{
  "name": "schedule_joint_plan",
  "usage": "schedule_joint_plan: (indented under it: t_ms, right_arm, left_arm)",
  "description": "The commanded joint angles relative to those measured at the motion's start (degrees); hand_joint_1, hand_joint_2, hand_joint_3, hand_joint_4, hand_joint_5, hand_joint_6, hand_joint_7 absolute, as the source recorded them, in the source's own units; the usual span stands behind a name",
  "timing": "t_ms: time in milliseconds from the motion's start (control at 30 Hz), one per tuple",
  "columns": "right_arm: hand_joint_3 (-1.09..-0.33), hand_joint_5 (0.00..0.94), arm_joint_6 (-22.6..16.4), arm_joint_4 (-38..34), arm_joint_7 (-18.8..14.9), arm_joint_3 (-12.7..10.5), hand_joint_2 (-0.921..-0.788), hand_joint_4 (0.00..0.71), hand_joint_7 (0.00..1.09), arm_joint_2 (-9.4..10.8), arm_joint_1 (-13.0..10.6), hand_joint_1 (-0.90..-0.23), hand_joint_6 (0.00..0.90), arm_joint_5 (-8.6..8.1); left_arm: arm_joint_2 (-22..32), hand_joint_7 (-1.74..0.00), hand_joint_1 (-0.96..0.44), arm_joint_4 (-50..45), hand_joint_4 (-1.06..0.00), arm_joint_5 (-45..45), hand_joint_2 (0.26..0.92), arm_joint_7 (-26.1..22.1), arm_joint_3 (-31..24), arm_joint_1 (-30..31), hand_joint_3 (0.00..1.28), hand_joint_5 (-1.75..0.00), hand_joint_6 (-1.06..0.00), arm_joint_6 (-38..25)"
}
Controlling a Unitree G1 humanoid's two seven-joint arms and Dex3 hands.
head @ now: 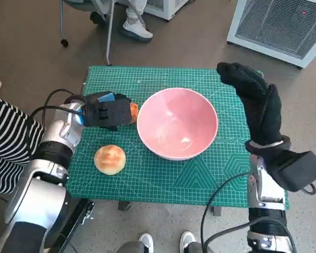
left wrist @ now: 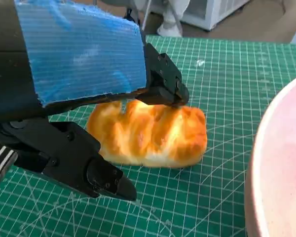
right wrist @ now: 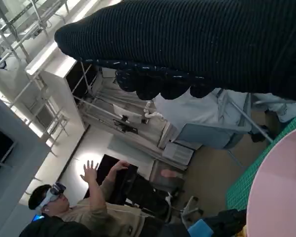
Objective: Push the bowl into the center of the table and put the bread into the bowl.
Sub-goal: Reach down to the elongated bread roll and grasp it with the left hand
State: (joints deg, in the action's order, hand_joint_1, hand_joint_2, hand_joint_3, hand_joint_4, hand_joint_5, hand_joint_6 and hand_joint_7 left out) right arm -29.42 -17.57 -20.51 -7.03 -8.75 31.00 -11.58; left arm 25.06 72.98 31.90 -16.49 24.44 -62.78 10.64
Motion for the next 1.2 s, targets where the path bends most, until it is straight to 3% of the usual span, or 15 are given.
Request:
schedule_joint_plan:
  t_ms: [33, 67, 133, 167, 267, 1200]
  right_arm:
    - [-0.731, 0.0, 0.55, -0.35, -0.38, -0.07, -0.921, 0.212, 0.58, -0.21, -1.31, -0.836, 0.056, -0.73]
    - [-0.732, 0.001, 0.52, -0.42, -0.4, -0.06, -0.921, 0.212, 0.58, -0.2, -1.29, -0.836, 0.056, -0.74]
    - [-0.733, 0.0, 0.46, -0.67, -0.48, -0.03, -0.921, 0.212, 0.58, -0.13, -1.19, -0.835, 0.056, -0.81]
    - [-0.733, 0.0, 0.48, -0.81, -0.59, -0.02, -0.921, 0.212, 0.58, -0.09, -1.14, -0.835, 0.056, -0.91]
    - [-0.734, 0.0, 0.65, -0.97, -0.86, 0.05, -0.921, 0.211, 0.58, -0.01, -1.05, -0.834, 0.055, -1.17]
    - [-0.749, 0.003, -0.08, -2.45, -1.83, 0.29, -0.921, 0.214, 0.61, 0.06, -0.51, -0.818, 0.054, -2.13]
  left_arm:
    - [1.35, -0.71, -0.21, 1.07, -0.89, 0.64, 0.893, 0.97, 0.21, 1.12, 0.07, -0.16, -0.71, 1.28]
    - [1.44, -0.93, -0.14, 1.1, -0.83, 0.65, 0.903, 1.13, 0.22, 1.09, 0.09, -0.5, -0.63, 1.36]
    - [1.63, -1.14, -0.07, 1.08, -0.76, 0.66, 0.912, 1.42, 0.21, 0.96, 0.11, -0.8, -0.55, 1.42]
    - [1.78, -1.22, -0.04, 1.05, -0.73, 0.65, 0.915, 1.68, 0.17, 0.91, 0.12, -0.92, -0.52, 1.49]
    - [2.12, -1.31, -0.01, 0.84, -0.69, 0.53, 0.919, 2.21, 0.02, 0.82, 0.13, -1.06, -0.5, 1.75]
    - [5.99, -1.29, 0.0, -3.95, -0.68, -2.92, 0.921, 5.59, -4.95, -0.35, 0.11, -1.13, -0.54, 5.82]
